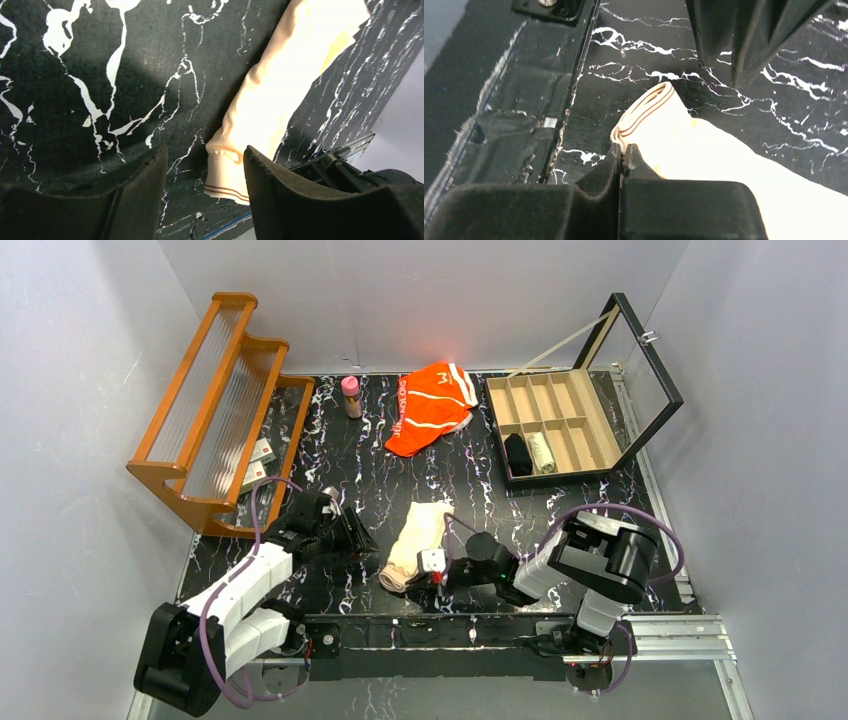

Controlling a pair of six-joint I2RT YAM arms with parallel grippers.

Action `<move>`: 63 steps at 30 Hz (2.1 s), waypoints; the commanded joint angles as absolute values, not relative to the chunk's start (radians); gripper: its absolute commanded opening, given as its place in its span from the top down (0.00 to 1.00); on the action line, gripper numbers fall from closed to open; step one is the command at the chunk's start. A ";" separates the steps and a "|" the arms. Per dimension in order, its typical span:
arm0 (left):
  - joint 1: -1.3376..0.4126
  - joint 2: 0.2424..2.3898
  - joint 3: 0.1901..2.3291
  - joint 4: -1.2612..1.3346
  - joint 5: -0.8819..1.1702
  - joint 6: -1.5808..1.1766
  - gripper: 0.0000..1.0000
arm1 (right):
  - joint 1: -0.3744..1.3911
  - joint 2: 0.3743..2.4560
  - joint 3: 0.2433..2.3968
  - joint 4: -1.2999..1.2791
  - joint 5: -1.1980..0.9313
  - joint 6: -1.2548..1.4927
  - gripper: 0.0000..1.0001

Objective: Roll the underwear
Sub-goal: Roll the underwear to the center of the board.

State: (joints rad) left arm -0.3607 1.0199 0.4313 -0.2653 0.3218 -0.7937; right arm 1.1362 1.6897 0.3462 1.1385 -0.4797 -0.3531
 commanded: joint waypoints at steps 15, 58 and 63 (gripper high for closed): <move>-0.357 0.965 0.382 -0.122 0.453 -0.801 0.44 | 1.109 1.837 0.154 1.821 -0.063 0.597 0.99; -0.565 1.501 0.491 0.054 0.553 -0.797 0.75 | 1.109 1.688 0.141 1.506 -0.188 0.279 0.99; -0.566 1.456 0.501 0.014 0.481 -0.783 1.00 | 1.109 1.597 0.195 1.316 -0.293 0.169 0.60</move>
